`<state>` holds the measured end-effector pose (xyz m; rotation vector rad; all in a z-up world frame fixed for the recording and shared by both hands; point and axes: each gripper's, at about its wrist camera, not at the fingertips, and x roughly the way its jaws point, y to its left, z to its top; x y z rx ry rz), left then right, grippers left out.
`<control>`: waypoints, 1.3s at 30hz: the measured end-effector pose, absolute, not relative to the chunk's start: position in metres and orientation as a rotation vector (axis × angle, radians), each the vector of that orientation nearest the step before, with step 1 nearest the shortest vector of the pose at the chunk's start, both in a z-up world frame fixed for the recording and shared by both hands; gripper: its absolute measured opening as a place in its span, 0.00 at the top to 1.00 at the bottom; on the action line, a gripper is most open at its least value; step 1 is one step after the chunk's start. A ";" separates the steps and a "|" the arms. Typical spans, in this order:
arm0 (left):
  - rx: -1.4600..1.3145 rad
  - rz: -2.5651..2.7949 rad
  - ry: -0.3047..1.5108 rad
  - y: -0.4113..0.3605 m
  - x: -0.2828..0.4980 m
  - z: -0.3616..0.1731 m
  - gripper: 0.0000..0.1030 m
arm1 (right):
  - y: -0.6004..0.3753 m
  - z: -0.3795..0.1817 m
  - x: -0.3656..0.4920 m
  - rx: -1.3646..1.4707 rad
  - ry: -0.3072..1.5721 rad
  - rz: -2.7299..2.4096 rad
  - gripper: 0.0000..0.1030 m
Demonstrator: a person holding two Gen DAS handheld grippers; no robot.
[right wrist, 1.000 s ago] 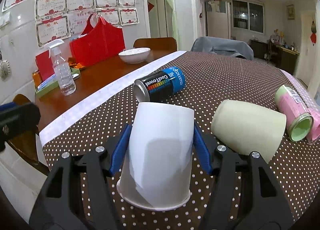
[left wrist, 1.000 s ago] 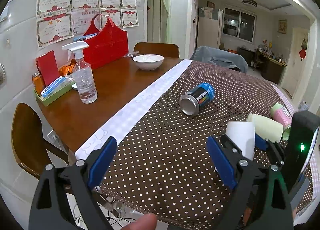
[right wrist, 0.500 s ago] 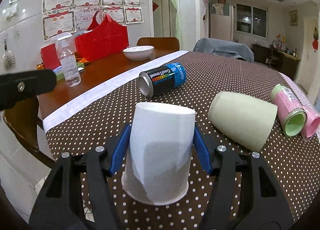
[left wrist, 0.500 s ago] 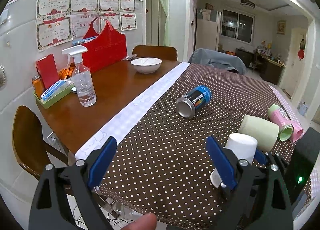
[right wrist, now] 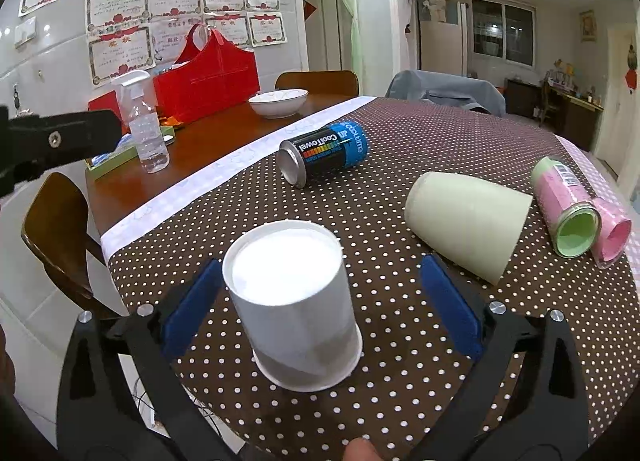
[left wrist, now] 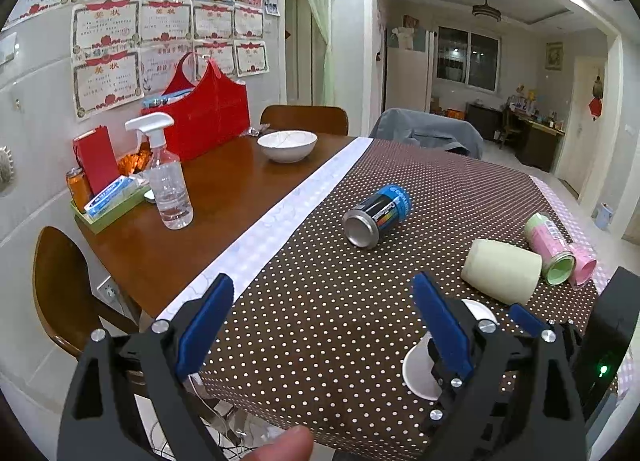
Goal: Flip cup upside down
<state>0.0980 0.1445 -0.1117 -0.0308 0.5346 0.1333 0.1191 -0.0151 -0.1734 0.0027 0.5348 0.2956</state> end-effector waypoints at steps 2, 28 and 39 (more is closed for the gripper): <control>-0.024 0.129 0.526 0.142 0.095 -0.108 0.13 | -0.020 -0.168 0.116 0.013 0.525 0.293 0.06; 0.059 0.085 0.401 0.097 0.031 -0.061 0.13 | -0.086 -0.103 0.073 0.132 0.447 0.257 0.06; 0.072 0.094 0.353 0.089 0.004 -0.051 0.13 | -0.102 -0.069 0.046 0.133 0.424 0.252 0.06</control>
